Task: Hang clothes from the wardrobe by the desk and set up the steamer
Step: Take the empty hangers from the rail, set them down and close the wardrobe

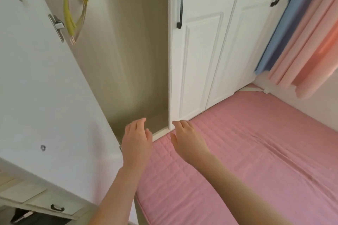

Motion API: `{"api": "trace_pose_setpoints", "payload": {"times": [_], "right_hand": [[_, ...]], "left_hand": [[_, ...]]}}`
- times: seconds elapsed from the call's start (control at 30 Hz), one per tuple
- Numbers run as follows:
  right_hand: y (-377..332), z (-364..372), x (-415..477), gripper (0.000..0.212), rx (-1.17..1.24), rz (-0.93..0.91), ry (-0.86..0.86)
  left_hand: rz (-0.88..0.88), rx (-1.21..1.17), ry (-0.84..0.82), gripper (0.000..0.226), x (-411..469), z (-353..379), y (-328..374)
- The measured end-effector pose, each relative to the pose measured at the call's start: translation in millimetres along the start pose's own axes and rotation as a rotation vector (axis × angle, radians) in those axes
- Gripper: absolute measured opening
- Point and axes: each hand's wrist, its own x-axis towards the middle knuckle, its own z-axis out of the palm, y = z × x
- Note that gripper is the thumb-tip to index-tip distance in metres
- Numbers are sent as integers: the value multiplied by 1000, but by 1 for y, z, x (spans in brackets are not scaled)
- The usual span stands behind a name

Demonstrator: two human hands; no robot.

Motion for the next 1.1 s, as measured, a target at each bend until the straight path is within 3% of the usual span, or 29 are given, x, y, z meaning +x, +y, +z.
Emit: {"api": "trace_pose_setpoints", "payload": {"times": [0.43, 0.67, 0.97, 1.1], "right_hand": [[-36, -58, 191, 19, 36, -224, 118], [-74, -90, 271, 30, 140, -278, 176], [-100, -114, 339, 30, 204, -305, 226], [-111, -118, 360, 31, 242, -337, 204]], "left_hand": [[-86, 89, 367, 33, 175, -50, 11], [2, 176, 624, 35, 243, -85, 14], [131, 343, 673, 40, 314, -131, 3], [76, 291, 605, 37, 344, -146, -1]]}}
